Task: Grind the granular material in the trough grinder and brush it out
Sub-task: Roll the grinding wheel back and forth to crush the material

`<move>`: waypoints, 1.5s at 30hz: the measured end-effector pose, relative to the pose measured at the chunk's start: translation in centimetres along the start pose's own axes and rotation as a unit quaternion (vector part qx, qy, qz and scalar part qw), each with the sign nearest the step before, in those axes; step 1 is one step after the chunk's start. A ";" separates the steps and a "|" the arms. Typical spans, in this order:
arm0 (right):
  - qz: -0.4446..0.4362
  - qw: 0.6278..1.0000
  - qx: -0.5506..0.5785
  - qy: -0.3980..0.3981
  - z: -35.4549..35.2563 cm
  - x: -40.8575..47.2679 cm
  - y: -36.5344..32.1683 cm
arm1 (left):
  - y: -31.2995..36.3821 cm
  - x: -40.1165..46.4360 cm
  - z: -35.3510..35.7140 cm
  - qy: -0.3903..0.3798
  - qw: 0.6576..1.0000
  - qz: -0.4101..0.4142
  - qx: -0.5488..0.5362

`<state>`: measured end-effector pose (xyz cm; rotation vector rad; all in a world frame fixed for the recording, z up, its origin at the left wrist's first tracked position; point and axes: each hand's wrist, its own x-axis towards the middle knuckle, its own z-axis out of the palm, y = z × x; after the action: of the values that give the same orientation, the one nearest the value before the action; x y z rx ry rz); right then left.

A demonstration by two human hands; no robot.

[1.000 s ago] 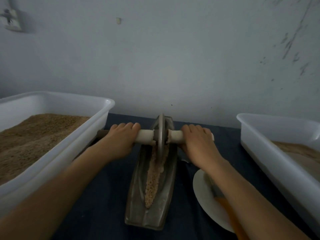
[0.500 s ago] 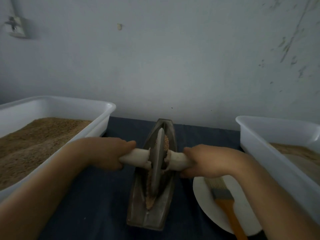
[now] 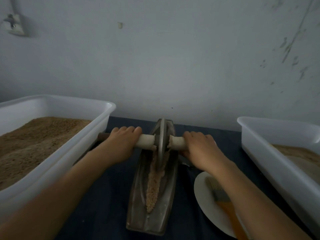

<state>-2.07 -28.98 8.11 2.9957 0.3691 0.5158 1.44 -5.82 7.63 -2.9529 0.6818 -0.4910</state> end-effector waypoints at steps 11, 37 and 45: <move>-0.020 0.993 0.043 -0.110 -1.7 -0.5 0.1 | 0.0 -1.0 -2.0 -0.047 0.997 0.050 -0.038; -0.009 1.000 0.005 0.018 0.0 0.1 0.5 | 0.6 -0.1 0.5 0.081 0.997 0.001 0.014; -0.056 0.958 0.099 -0.264 -5.3 -1.8 -0.6 | 0.2 -2.6 -5.4 -0.258 0.960 0.060 -0.091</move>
<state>-5.61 -28.62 12.44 3.1072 0.5594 -0.3526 -2.63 -4.80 11.96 -2.9715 0.8606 0.3628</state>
